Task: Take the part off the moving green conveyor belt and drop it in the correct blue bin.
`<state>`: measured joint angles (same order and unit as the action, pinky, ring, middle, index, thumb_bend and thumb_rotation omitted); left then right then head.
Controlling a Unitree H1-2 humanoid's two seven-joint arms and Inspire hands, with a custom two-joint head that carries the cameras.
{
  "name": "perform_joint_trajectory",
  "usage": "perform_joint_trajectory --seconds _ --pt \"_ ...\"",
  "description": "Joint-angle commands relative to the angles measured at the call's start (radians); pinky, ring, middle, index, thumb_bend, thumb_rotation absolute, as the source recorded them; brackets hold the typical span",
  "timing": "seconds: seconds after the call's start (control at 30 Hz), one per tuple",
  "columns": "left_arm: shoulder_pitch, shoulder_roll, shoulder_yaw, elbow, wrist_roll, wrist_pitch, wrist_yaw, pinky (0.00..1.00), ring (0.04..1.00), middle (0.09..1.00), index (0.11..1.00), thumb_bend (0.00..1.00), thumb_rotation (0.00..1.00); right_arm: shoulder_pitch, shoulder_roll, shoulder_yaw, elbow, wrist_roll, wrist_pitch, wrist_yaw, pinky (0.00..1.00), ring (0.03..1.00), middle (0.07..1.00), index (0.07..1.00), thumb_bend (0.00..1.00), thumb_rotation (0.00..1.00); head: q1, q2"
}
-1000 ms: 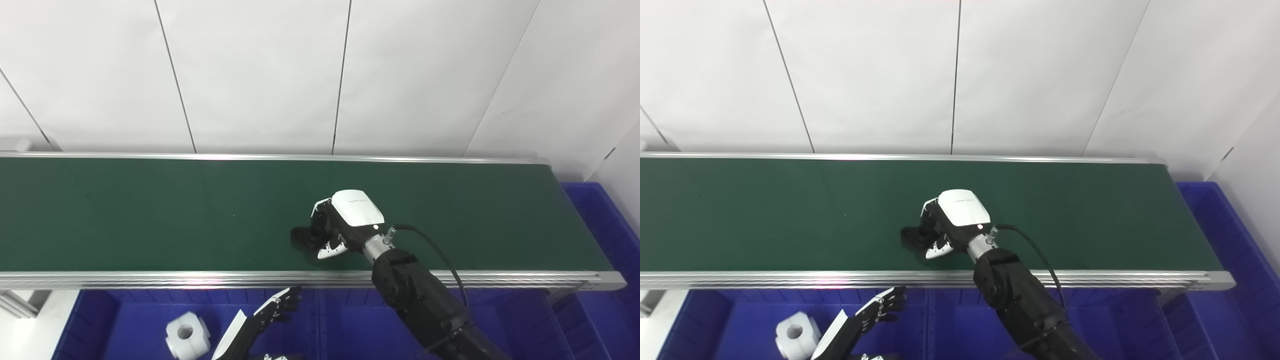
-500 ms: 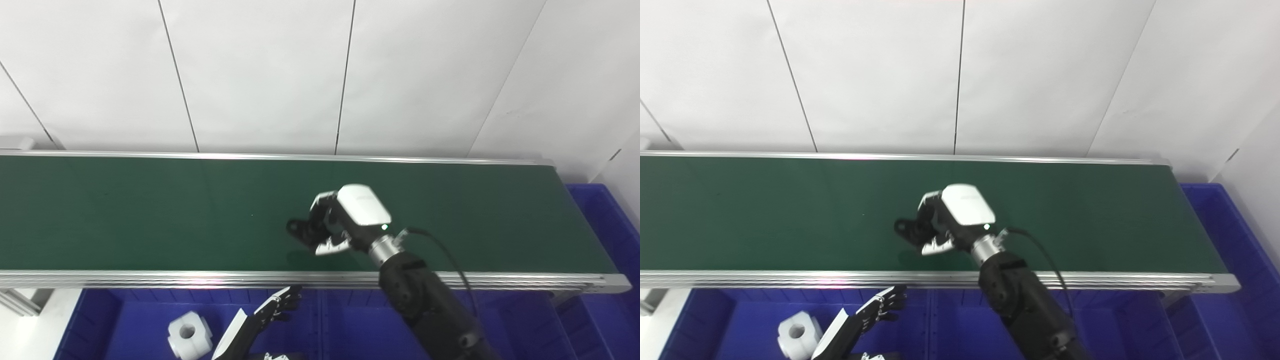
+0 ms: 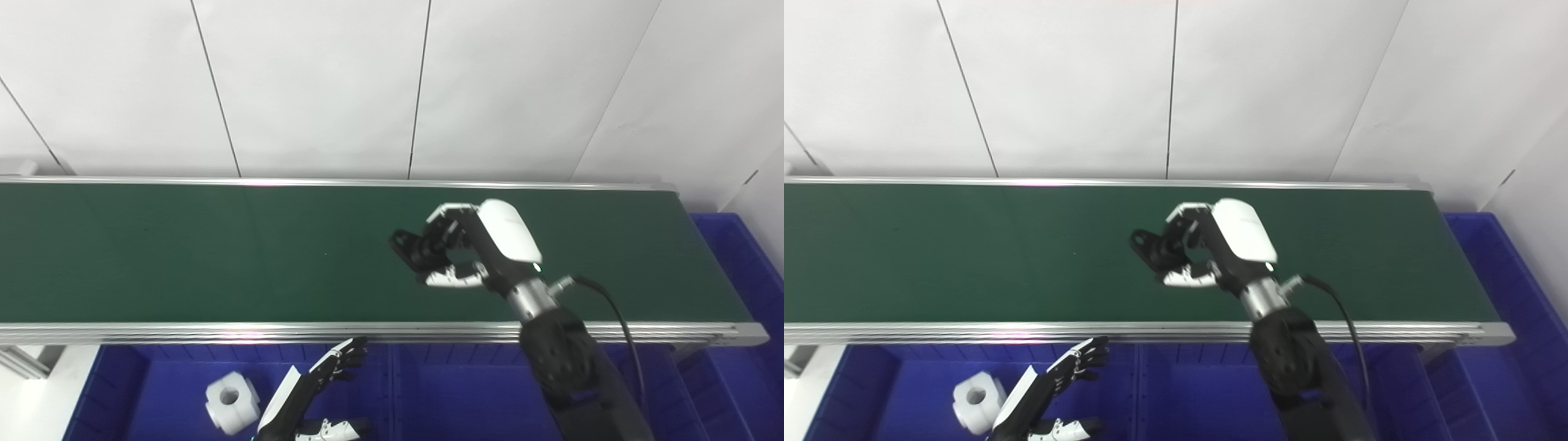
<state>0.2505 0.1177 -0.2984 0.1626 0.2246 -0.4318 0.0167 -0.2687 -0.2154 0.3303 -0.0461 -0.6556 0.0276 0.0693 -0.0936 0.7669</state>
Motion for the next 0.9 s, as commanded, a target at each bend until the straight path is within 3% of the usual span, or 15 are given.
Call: perform_joint_trajectory --seconds 0.0,0.23,0.4,0.63,0.77,0.87 --pt "-0.001 -0.003 0.009 -0.046 -0.001 -0.022 -0.007 0.76 0.824 0.853 0.877 0.77 0.65 0.026 -0.009 -0.022 -0.051 0.008 0.019 0.001 0.36 0.440 0.521 0.494 0.50 0.13 0.000 0.014" --pt "0.012 -0.013 0.019 -0.094 0.012 0.022 -0.019 0.74 0.813 0.841 0.876 0.79 0.68 0.211 -0.055 -0.086 -0.085 0.037 -0.034 -0.034 0.36 0.449 0.530 0.494 0.50 0.13 0.011 0.050" --pt "0.013 -0.024 0.024 -0.107 0.002 0.047 -0.032 0.75 0.817 0.842 0.870 0.80 0.67 0.293 -0.066 -0.124 -0.042 0.060 -0.056 -0.070 0.36 0.455 0.530 0.494 0.50 0.14 0.022 0.058" --pt "0.008 -0.020 0.029 -0.114 0.007 0.049 -0.048 0.77 0.832 0.858 0.882 0.78 0.67 0.336 -0.071 -0.154 0.063 0.085 -0.078 -0.127 0.38 0.468 0.535 0.494 0.50 0.13 0.017 0.068" --pt "0.010 -0.024 0.032 -0.118 0.005 0.058 -0.050 0.78 0.839 0.863 0.878 0.78 0.66 0.325 -0.083 -0.154 0.163 0.089 -0.122 -0.162 0.36 0.451 0.527 0.493 0.50 0.13 0.018 0.064" --pt "0.010 -0.024 0.034 -0.119 0.007 0.059 -0.051 0.77 0.834 0.861 0.880 0.78 0.66 0.312 -0.084 -0.148 0.226 0.080 -0.138 -0.179 0.41 0.487 0.544 0.493 0.50 0.13 0.018 0.064"
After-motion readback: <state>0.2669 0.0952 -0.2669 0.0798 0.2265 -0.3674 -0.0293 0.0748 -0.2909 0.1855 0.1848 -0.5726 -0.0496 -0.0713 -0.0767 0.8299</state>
